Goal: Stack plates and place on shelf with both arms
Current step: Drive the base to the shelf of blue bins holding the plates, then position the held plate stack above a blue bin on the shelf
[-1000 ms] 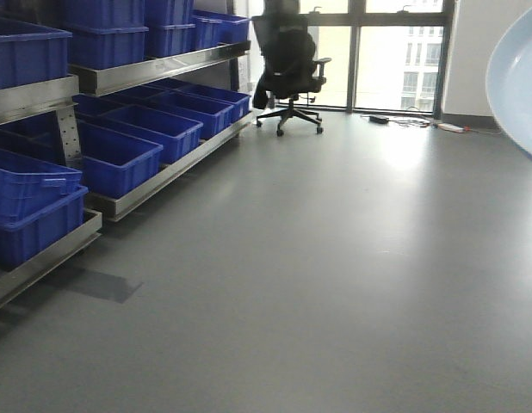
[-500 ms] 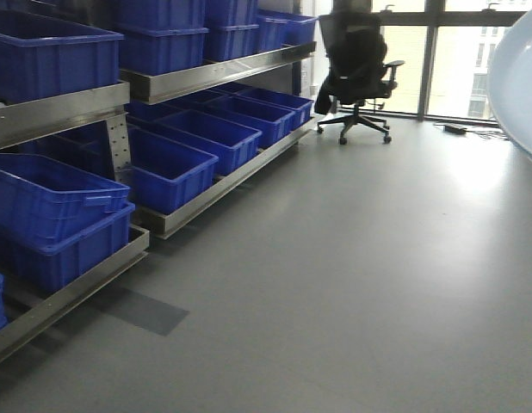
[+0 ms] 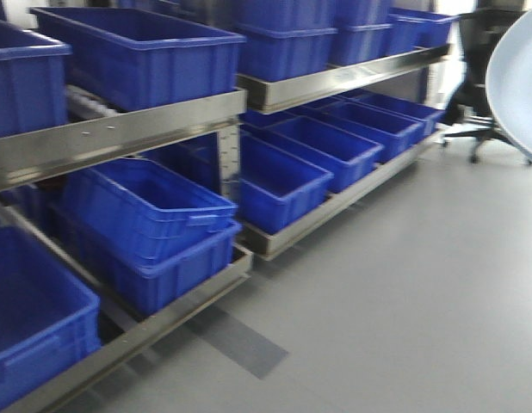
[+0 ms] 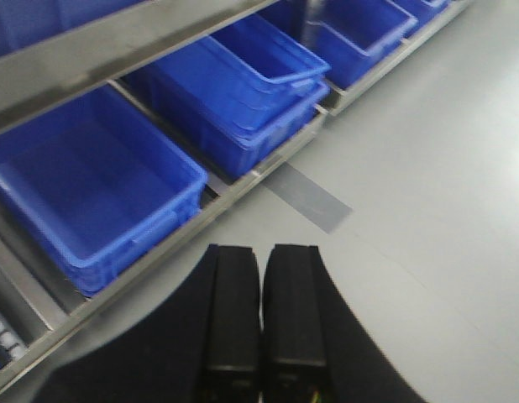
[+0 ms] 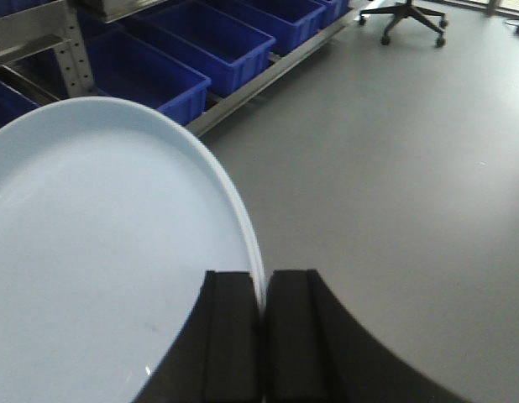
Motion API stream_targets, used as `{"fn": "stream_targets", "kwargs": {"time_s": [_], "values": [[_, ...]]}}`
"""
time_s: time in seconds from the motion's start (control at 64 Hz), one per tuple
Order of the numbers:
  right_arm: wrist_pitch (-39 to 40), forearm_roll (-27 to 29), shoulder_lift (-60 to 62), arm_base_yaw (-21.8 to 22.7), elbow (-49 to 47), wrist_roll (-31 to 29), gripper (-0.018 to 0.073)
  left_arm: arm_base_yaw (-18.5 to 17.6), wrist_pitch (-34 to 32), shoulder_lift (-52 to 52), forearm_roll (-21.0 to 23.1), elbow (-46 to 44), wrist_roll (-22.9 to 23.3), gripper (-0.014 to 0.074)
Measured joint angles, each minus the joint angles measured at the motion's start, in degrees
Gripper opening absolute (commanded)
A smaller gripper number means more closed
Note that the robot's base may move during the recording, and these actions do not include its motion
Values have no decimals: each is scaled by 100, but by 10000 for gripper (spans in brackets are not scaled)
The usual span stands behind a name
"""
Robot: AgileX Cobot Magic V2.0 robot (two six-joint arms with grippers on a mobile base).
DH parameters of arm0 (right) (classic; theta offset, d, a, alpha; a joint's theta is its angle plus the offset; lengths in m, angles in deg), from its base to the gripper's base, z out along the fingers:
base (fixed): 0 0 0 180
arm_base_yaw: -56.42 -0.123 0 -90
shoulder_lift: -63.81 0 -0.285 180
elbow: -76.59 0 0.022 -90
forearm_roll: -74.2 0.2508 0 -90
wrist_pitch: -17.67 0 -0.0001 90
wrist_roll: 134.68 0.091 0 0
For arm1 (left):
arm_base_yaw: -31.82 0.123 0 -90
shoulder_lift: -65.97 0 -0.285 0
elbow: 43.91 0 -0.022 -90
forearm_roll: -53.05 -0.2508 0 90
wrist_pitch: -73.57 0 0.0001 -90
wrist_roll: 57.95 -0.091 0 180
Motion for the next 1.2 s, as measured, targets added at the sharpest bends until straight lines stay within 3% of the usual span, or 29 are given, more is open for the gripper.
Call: {"fn": "stream_targets", "kwargs": {"time_s": [1.203], "values": [[0,0,0,-11,0,0,25,0,0,0,0,0,0,87]]}}
